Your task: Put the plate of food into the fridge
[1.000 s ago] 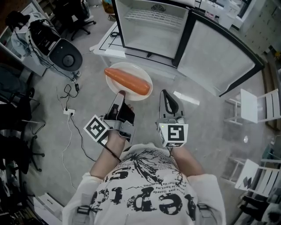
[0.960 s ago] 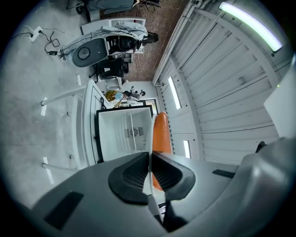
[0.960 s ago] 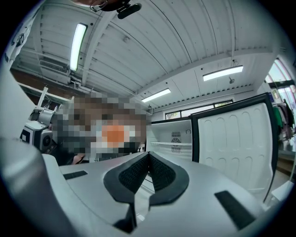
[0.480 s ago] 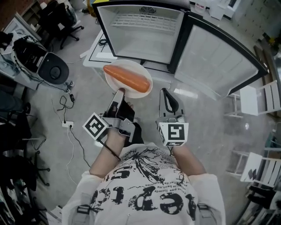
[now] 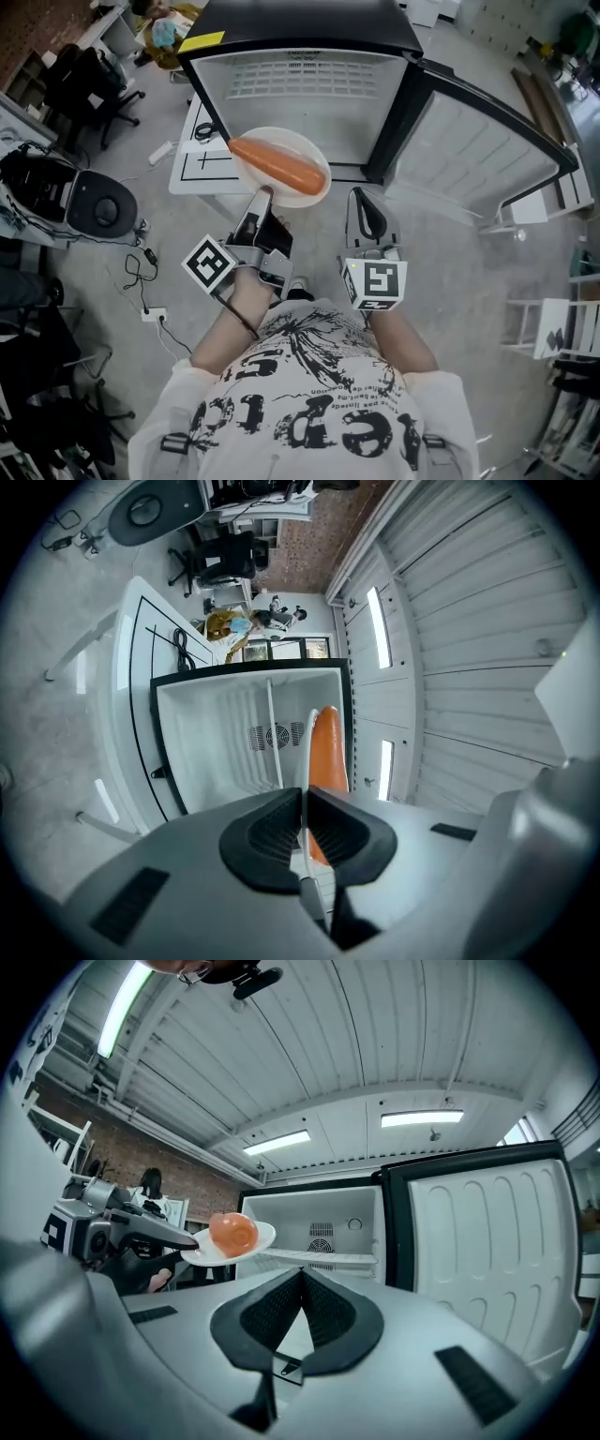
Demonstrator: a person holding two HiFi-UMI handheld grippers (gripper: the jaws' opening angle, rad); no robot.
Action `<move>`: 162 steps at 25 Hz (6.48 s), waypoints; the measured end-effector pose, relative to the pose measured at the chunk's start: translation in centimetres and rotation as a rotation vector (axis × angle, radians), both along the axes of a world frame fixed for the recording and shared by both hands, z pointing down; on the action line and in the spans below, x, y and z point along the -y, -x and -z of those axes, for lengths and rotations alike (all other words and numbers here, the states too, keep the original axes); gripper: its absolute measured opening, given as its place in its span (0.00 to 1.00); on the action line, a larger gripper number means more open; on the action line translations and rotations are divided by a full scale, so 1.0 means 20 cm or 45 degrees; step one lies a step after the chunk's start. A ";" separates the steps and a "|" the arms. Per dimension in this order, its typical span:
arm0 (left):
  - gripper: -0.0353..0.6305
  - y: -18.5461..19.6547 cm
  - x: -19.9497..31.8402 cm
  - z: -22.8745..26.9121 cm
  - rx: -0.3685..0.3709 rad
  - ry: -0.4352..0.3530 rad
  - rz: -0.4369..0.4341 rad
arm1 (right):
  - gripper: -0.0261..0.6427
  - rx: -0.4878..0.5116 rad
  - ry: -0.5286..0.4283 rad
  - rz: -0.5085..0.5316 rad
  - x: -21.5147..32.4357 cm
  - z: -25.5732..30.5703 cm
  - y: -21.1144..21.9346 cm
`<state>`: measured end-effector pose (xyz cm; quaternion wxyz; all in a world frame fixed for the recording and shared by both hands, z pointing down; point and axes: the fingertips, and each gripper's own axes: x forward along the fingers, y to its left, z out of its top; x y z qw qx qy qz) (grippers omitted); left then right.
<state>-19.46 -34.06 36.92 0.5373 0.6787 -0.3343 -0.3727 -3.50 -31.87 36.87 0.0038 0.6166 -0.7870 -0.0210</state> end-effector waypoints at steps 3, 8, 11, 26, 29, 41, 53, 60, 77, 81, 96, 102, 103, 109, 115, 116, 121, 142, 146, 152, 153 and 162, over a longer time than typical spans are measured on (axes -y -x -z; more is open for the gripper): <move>0.09 0.04 0.16 -0.02 -0.010 0.022 -0.045 | 0.04 -0.004 0.002 -0.042 0.12 0.00 0.06; 0.09 0.09 0.37 -0.03 -0.021 0.035 -0.130 | 0.04 -0.015 -0.009 -0.090 0.29 0.00 0.17; 0.09 0.09 0.46 -0.05 -0.033 0.057 -0.150 | 0.04 -0.030 0.019 -0.104 0.36 -0.03 0.18; 0.09 0.00 0.74 -0.08 -0.071 0.116 -0.062 | 0.04 -0.016 0.082 0.023 0.71 -0.12 0.14; 0.09 -0.02 0.81 -0.08 -0.059 0.122 -0.027 | 0.04 -0.014 0.086 0.061 0.77 -0.12 0.11; 0.09 -0.14 1.00 -0.09 -0.032 0.157 0.037 | 0.04 0.011 0.130 0.143 0.96 -0.18 0.04; 0.09 -0.19 1.08 -0.09 -0.039 0.208 0.154 | 0.04 0.002 0.150 0.177 1.03 -0.22 -0.02; 0.10 -0.22 1.12 -0.07 -0.041 0.220 0.185 | 0.04 0.004 0.157 0.196 1.04 -0.23 -0.03; 0.12 -0.22 1.15 -0.05 -0.090 0.197 0.196 | 0.04 -0.044 0.188 0.236 1.08 -0.26 0.03; 0.12 -0.23 1.15 -0.05 -0.105 0.153 0.155 | 0.04 -0.046 0.188 0.235 1.06 -0.26 0.05; 0.34 -0.15 1.02 0.03 -0.035 -0.059 0.107 | 0.04 -0.043 0.144 0.126 0.98 -0.20 0.02; 0.21 -0.05 0.95 -0.01 0.187 -0.110 0.078 | 0.04 -0.022 0.090 0.077 0.97 -0.12 0.04; 0.13 -0.04 0.93 -0.02 0.247 -0.100 0.084 | 0.04 -0.020 0.086 0.073 0.96 -0.11 0.06; 0.06 0.00 0.82 0.05 0.742 -0.353 0.078 | 0.04 0.000 0.062 0.046 0.87 -0.07 0.15; 0.06 0.01 0.68 0.17 1.163 -0.672 0.110 | 0.04 -0.011 0.041 0.035 0.77 -0.03 0.25; 0.06 0.02 0.67 0.17 1.201 -0.703 0.104 | 0.04 -0.010 0.040 0.037 0.76 -0.03 0.27; 0.06 0.01 0.58 0.06 1.364 -0.775 -0.017 | 0.04 -0.024 0.037 0.042 0.67 -0.03 0.35; 0.06 0.10 0.46 0.05 1.564 -0.923 0.060 | 0.04 -0.055 0.002 0.004 0.49 -0.04 0.45; 0.06 0.12 0.45 0.05 1.522 -0.916 0.038 | 0.04 -0.068 -0.010 0.013 0.49 -0.03 0.48; 0.06 0.12 0.46 0.04 1.466 -0.895 0.008 | 0.04 -0.075 -0.034 0.011 0.48 -0.02 0.49; 0.06 0.12 0.46 0.04 1.460 -0.893 0.002 | 0.04 -0.076 -0.032 0.006 0.48 -0.02 0.49; 0.06 0.09 0.44 0.08 1.404 -0.941 -0.010 | 0.04 -0.102 -0.031 -0.010 0.47 -0.02 0.48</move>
